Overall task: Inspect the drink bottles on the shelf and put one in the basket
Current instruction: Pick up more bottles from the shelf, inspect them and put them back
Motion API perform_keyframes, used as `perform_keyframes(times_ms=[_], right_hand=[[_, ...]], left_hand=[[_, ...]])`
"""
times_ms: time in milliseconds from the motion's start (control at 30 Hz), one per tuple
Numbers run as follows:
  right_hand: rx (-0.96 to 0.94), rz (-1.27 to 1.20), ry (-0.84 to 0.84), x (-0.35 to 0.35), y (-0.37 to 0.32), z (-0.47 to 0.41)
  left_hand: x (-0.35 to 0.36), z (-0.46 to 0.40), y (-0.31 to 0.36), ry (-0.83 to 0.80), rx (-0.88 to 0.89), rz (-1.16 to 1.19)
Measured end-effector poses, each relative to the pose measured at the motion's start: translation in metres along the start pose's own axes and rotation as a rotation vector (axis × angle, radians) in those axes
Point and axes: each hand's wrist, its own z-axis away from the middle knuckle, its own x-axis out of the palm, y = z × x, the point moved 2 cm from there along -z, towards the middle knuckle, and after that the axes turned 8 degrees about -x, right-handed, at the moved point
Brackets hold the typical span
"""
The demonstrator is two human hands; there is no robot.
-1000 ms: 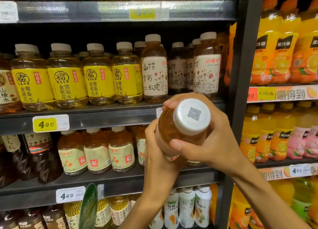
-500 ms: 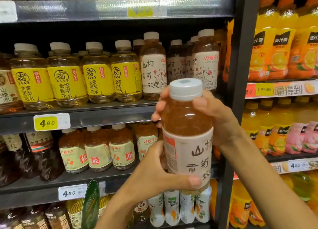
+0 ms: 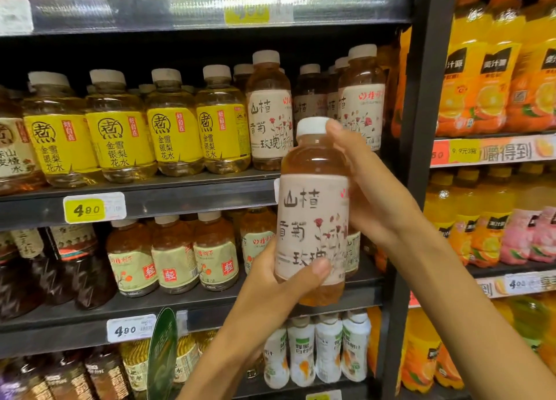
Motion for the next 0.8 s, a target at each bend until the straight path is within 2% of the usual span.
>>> perform_keyframes(times_ms=[100, 267, 467, 600, 700, 800], right_hand=[[0.055, -0.14, 0.003, 0.0, 0.004, -0.002], [0.263, -0.324, 0.036, 0.0, 0.012, -0.006], [0.305, -0.275, 0.123, -0.007, 0.012, -0.008], [0.164, -0.16, 0.058, -0.009, 0.009, -0.008], [0.042, -0.141, -0.016, -0.012, 0.005, -0.01], [-0.13, -0.047, -0.049, -0.018, -0.002, -0.015]], left_hand=[[0.003, 0.004, 0.003, -0.12, -0.085, 0.198], [0.013, 0.007, 0.012, -0.336, -0.179, 0.514], [0.017, 0.007, 0.011, -0.367, -0.215, 0.614], [0.015, 0.003, 0.001, -0.299, -0.174, 0.548], [0.008, -0.002, -0.004, -0.099, -0.104, 0.286], [0.007, -0.008, -0.002, 0.025, 0.019, 0.091]])
